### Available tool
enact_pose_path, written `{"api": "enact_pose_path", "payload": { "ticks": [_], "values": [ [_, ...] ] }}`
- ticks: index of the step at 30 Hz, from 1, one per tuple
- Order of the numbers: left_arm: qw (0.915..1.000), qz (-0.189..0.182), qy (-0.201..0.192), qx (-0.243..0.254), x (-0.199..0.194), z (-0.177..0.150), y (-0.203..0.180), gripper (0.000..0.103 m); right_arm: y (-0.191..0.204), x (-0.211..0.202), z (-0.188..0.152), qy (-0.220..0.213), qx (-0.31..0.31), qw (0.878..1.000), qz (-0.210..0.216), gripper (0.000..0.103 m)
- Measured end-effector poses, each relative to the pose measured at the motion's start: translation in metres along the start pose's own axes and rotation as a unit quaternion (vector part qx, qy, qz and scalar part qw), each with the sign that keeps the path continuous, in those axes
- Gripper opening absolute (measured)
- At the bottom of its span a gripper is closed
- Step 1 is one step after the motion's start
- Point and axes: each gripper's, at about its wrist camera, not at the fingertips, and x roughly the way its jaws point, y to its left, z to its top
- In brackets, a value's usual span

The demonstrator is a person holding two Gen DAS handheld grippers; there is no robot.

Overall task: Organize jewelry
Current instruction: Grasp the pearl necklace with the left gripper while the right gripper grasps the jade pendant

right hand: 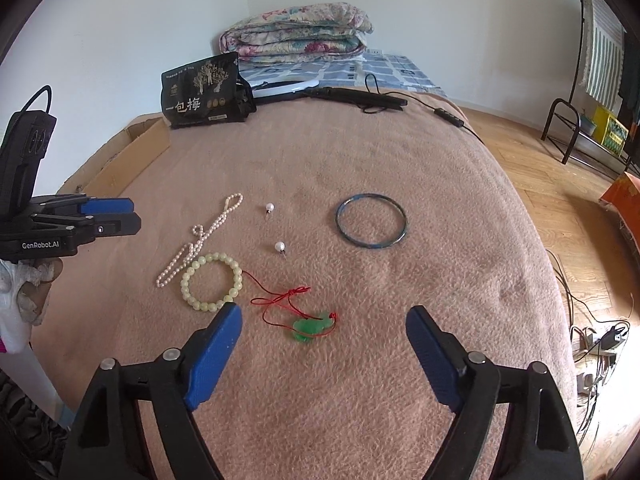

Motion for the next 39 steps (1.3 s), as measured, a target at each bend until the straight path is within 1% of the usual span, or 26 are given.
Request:
{"api": "enact_pose_path", "payload": {
  "ticks": [4,5,6,7,12,15,17,19,21,27,29,34,39],
  "values": [
    [0.9998,-0.002,0.018,0.011,0.021,0.001,-0.01,0.044,-0.005,0.011,-0.003,0.008,0.009,1.0,0.009,0.077],
    [0.9997,0.0,0.021,0.012,0.025,0.001,-0.011,0.042,-0.006,0.013,-0.003,0.009,0.008,1.0,0.01,0.076],
    [0.9996,0.003,0.024,0.013,0.029,0.002,-0.011,0.037,-0.007,0.014,-0.004,0.01,0.007,1.0,0.011,0.075],
    [0.9995,0.005,0.029,0.011,0.034,0.003,-0.011,0.035,-0.006,0.016,-0.004,0.011,0.006,1.0,0.012,0.071],
    [0.9991,0.011,0.041,0.006,0.052,0.007,-0.011,0.035,-0.002,0.026,-0.006,0.02,-0.002,0.999,0.025,0.065],
    [0.9989,0.015,0.043,0.006,0.058,0.008,-0.011,0.035,0.002,0.031,-0.008,0.024,-0.012,0.999,0.029,0.057],
    [0.9988,0.016,0.045,0.005,0.06,0.01,-0.011,0.035,0.003,0.035,-0.009,0.027,-0.012,0.999,0.032,0.055],
    [0.9986,0.022,0.047,0.01,0.063,0.011,-0.013,0.031,0.003,0.038,-0.01,0.031,-0.01,0.999,0.036,0.052],
    [0.9985,0.026,0.047,0.013,0.065,0.012,-0.014,0.031,0.004,0.041,-0.01,0.034,-0.011,0.999,0.038,0.048],
    [0.9979,0.035,0.049,0.022,0.072,0.013,-0.016,0.031,0.009,0.05,-0.01,0.042,-0.023,0.999,0.025,0.048],
    [0.9977,0.038,0.049,0.027,0.072,0.013,-0.016,0.028,0.011,0.053,-0.01,0.044,-0.034,0.998,0.019,0.048],
    [0.9975,0.043,0.05,0.025,0.074,0.013,-0.011,0.016,0.015,0.055,-0.012,0.044,-0.051,0.998,0.012,0.048],
    [0.997,0.052,0.044,0.036,0.074,0.012,-0.012,0.009,0.023,0.057,-0.011,0.047,-0.074,0.996,0.002,0.048]
  ]
}}
